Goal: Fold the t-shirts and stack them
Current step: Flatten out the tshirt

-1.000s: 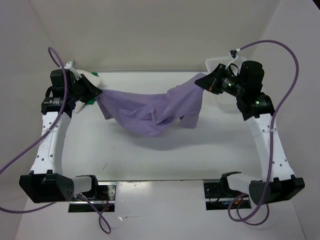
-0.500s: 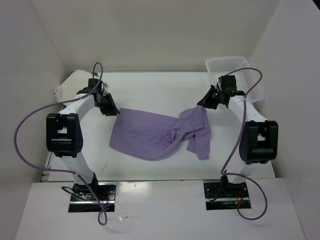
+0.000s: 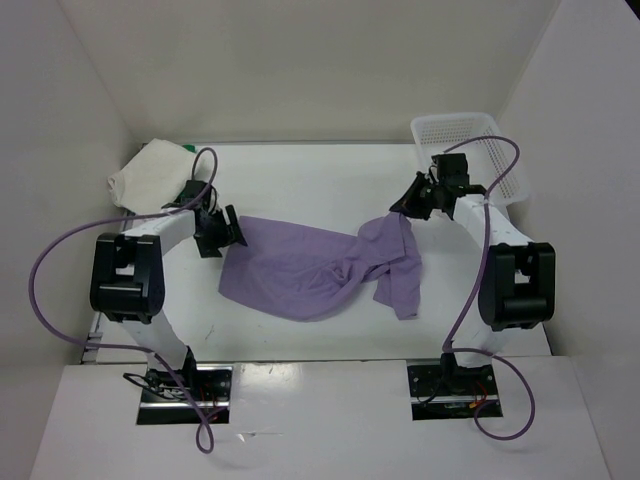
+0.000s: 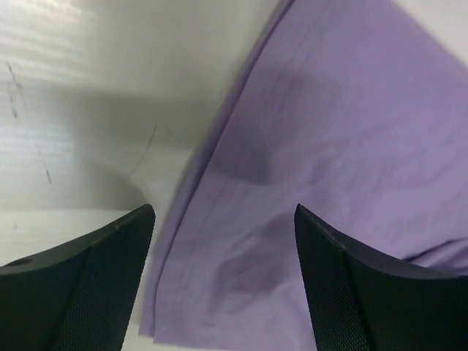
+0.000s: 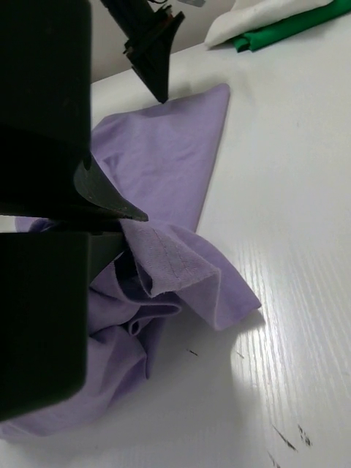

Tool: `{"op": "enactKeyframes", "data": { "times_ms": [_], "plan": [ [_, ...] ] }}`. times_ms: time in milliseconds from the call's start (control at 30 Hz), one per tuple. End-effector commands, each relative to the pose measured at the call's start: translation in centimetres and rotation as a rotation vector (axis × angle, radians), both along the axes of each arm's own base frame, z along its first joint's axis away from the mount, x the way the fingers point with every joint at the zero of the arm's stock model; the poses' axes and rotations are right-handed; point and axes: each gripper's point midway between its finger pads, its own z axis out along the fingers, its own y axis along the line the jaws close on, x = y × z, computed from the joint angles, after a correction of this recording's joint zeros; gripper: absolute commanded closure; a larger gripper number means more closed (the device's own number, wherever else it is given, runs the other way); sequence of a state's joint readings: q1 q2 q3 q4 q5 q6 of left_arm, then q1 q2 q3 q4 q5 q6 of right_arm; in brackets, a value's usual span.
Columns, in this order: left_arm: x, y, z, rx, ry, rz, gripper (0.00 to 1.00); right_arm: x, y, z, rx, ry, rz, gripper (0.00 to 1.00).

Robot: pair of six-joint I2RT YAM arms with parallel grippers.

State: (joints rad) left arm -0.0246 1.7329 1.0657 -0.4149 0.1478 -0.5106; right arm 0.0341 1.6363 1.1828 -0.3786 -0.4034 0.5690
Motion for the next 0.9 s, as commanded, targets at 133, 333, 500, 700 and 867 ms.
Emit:
{"op": "enactKeyframes", "data": {
  "times_ms": [133,333,500,700,867],
  "plan": [
    [7.2,0.2,0.4,0.084,-0.177,0.010,0.13,-0.7,0.7,0.6,-0.006,-0.051,0.033,0.98],
    [8.2,-3.4,-2.3,-0.017,-0.127,-0.103,0.61,-1.2,0.3,1.3,-0.029,-0.068,0.025,0.97],
    [9.3,-3.9,3.3,-0.046,-0.231,-0.082,0.98,-0.8,0.8,4.6,-0.025,-0.137,0.034,0.97],
    [8.5,-3.3,16.1,-0.150,-0.464,-0.030,1.00,-1.8,2.2,14.6,0.020,-0.355,0.076,0.97],
    [6.1,-0.7,28.0,-0.204,-0.683,0.029,1.00,-5.9,3.9,25.6,0.060,-0.619,0.142,0.95]
  ]
}}
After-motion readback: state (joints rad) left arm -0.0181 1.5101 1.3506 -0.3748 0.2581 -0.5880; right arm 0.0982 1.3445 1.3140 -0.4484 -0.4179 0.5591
